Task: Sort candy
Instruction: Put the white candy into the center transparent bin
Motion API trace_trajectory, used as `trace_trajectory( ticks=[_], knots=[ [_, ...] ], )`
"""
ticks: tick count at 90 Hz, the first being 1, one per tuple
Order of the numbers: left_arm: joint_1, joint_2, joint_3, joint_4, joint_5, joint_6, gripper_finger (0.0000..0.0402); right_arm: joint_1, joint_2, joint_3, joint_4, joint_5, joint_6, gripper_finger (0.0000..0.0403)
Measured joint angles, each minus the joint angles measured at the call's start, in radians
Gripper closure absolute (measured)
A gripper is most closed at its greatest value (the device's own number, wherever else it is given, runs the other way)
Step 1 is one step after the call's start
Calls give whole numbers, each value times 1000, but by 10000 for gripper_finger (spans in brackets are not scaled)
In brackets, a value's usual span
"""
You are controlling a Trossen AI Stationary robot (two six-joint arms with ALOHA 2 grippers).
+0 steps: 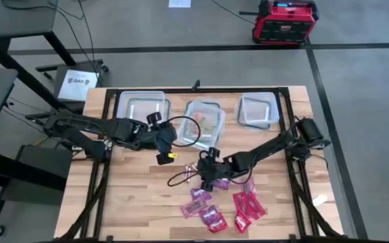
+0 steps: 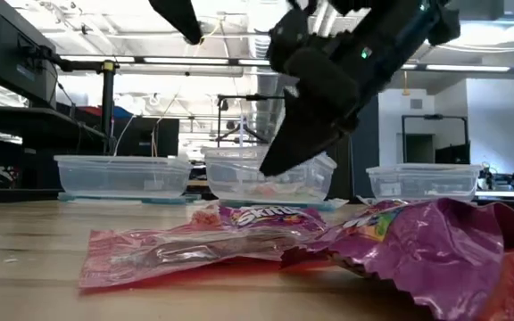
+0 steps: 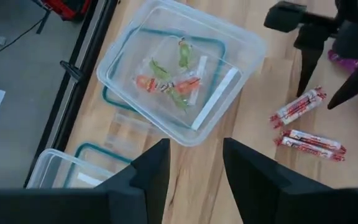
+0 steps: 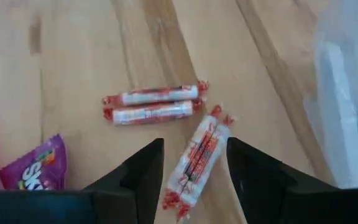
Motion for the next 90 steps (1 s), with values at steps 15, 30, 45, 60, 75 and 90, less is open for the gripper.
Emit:
trace_trajectory(
  ticks=[15, 30, 45, 60, 75, 90],
  knots=[
    [0, 0, 0, 0, 0, 0, 268, -19, 58, 0, -5, 12, 57, 242],
    [0, 0, 0, 0, 0, 10, 268, -31, 66, -1, -10, 4, 78, 242],
    [0, 0, 0, 1, 0, 9, 268, -34, 76, 0, -32, -14, 78, 245],
    [0, 0, -1, 5, 0, 10, 268, -28, 134, 6, -31, -68, 66, 291],
    [0, 0, -1, 8, 2, 10, 268, -24, 139, 7, -36, -85, 47, 382],
    [0, 0, -1, 9, 2, 11, 268, -22, 63, -1, -72, -88, 14, 383]
  ],
)
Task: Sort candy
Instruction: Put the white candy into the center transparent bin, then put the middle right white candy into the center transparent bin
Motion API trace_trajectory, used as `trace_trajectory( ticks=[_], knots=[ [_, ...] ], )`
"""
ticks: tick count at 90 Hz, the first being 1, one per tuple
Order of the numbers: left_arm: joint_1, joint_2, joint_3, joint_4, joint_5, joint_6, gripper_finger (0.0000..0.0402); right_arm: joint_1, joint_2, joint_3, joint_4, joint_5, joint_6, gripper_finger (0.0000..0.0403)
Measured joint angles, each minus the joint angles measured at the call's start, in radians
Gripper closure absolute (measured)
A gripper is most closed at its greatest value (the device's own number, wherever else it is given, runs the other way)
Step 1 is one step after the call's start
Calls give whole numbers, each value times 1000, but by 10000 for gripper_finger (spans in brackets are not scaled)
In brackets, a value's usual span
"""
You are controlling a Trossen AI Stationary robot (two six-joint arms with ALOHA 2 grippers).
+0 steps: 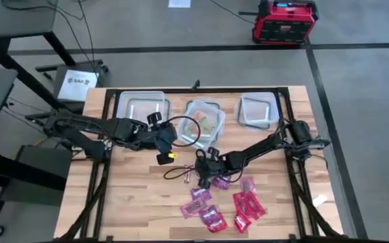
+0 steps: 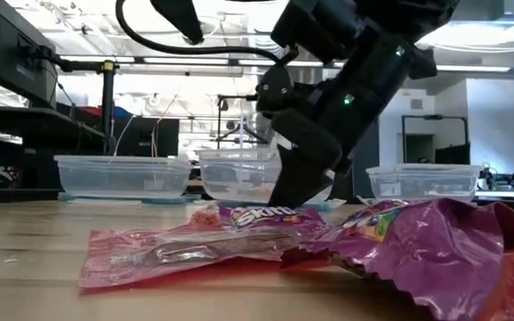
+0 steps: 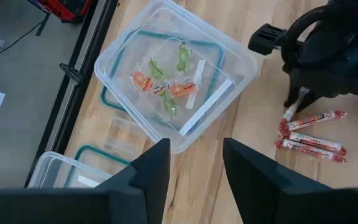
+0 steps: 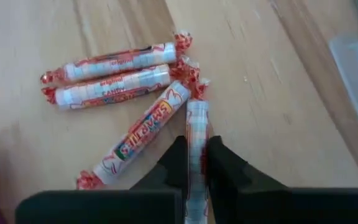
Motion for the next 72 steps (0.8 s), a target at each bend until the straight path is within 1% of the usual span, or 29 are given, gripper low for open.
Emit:
trace_trajectory(
  ticks=[7, 17, 27, 35, 44, 50, 61, 68, 72],
  knots=[
    [0, 0, 0, 0, 0, 0, 268, 0, -69, -9, -47, -16, -34, 383],
    [0, 0, 0, 0, 0, 0, 268, -5, -219, -2, -17, -5, -101, 384],
    [0, 0, 0, 0, 0, 0, 268, -39, -350, -1, -24, 95, -195, 385],
    [0, 0, 0, 0, 0, 0, 268, -86, -415, -2, -26, 183, -265, 379],
    [0, 0, 0, 0, 0, 0, 268, -162, -441, 0, -18, 189, -288, 353],
    [0, 0, 0, -1, -1, 0, 268, -215, -420, 0, -20, 158, -279, 336],
    [0, 0, 0, -3, -1, 0, 268, -297, -369, -1, -23, 35, -277, 311],
    [-1, 0, 0, -6, -1, 0, 268, -325, -358, -1, -29, -41, -263, 292],
    [-1, 0, 0, -13, 0, 0, 268, -328, -364, -1, -41, -65, -237, 279]
  ],
)
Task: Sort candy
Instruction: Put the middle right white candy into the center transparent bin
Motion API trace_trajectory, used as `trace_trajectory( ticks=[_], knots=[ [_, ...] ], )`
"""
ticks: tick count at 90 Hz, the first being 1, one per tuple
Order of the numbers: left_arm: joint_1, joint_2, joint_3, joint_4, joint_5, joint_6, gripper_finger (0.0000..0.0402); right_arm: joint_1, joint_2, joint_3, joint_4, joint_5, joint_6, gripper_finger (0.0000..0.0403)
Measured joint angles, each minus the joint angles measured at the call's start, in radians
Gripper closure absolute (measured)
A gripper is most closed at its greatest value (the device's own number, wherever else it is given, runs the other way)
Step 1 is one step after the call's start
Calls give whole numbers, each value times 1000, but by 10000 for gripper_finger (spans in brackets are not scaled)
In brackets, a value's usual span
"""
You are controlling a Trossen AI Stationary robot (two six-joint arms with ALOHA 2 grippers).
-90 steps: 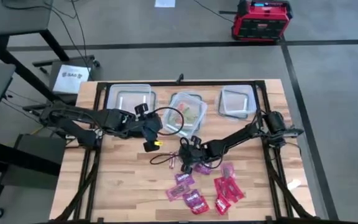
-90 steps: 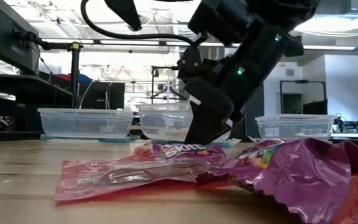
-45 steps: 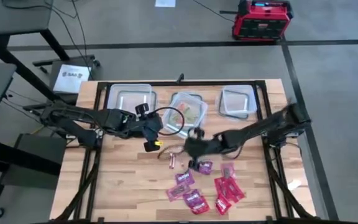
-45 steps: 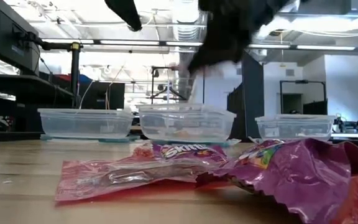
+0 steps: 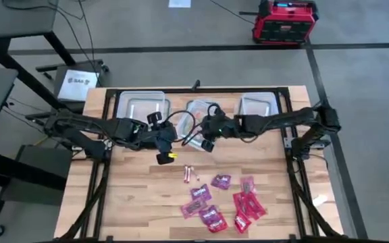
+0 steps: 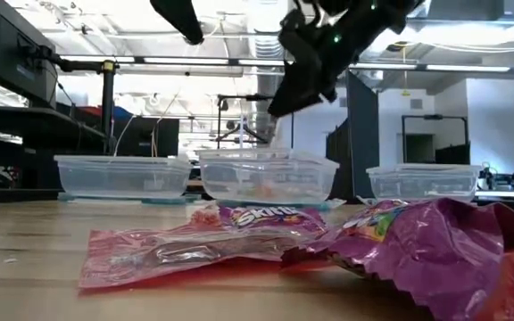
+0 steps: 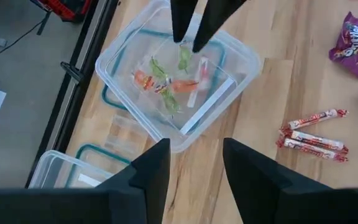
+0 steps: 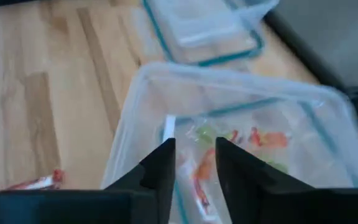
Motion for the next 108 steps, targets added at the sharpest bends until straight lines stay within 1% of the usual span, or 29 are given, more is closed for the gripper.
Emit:
trace_trajectory(
  ticks=[7, 13, 19, 26, 36, 47, 54, 59, 73, 83, 90, 108],
  knots=[
    [-1, 0, 0, -4, 2, 0, 268, 14, -23, 0, -25, -39, 62, 260],
    [-2, 0, 0, -3, 2, 5, 268, 48, -36, 0, -25, -96, 89, 247],
    [-2, 0, 0, -3, 3, 8, 268, 110, -35, 1, -5, -136, 91, 239],
    [-2, 0, 0, -3, 3, 8, 268, 200, -5, 0, 51, -136, 87, 235],
    [-2, 0, 0, 0, 4, 8, 268, 315, 66, 0, 123, -79, 87, 236],
    [-2, 0, 0, 12, 4, 8, 268, 387, 162, 0, 190, 58, 103, 242],
    [-2, 0, 0, 14, 4, 8, 268, 398, 222, 0, 195, 119, 153, 246],
    [-2, 0, 0, 16, 4, 8, 268, 394, 255, 0, 193, 140, 199, 249],
    [-2, 0, 0, 26, 4, 8, 268, 372, 311, 0, 216, 152, 309, 256],
    [-2, 0, 0, 26, 4, 8, 268, 378, 351, 0, 211, 151, 372, 260],
    [-2, 0, 0, 26, 4, 9, 268, 386, 371, 0, 216, 151, 396, 262],
    [-2, 0, 0, 29, 4, 16, 268, 387, 395, 1, 225, 161, 398, 267]
  ],
)
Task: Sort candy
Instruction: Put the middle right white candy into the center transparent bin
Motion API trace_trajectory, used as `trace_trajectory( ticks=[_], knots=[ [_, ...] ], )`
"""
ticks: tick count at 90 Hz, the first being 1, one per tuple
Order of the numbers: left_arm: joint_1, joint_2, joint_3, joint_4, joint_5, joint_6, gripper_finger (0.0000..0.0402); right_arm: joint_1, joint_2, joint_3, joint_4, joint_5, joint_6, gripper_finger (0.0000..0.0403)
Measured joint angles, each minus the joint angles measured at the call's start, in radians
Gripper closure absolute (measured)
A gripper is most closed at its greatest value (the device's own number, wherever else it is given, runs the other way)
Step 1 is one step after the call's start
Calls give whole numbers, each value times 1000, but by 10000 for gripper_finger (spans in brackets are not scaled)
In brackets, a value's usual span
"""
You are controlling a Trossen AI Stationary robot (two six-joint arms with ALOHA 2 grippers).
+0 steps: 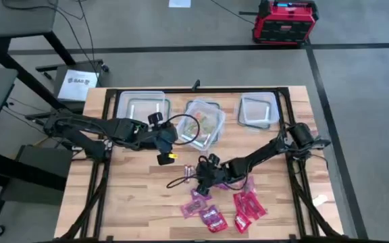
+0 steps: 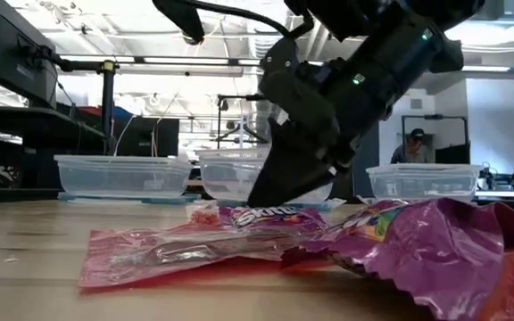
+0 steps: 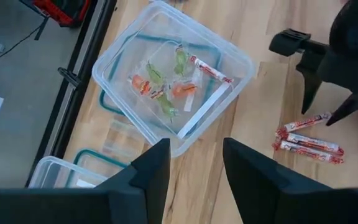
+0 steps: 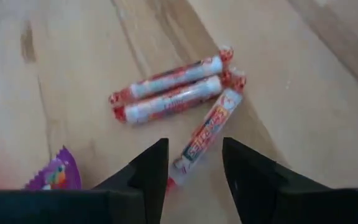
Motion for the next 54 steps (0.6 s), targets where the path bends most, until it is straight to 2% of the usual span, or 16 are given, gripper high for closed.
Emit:
trace_trajectory(
  ticks=[30, 37, 49, 54],
  knots=[
    [0, 0, 0, 3, 0, -1, 268, -6, 43, 3, 6, 4, -9, 276],
    [0, 0, 0, 2, 0, -1, 268, -9, 43, 4, -15, 2, -48, 301],
    [0, 0, 0, 2, 0, -1, 268, -25, 42, 5, -55, -31, -84, 373],
    [0, 0, 0, 1, 0, -1, 268, -32, 41, 4, -61, -51, -97, 384]
  ],
)
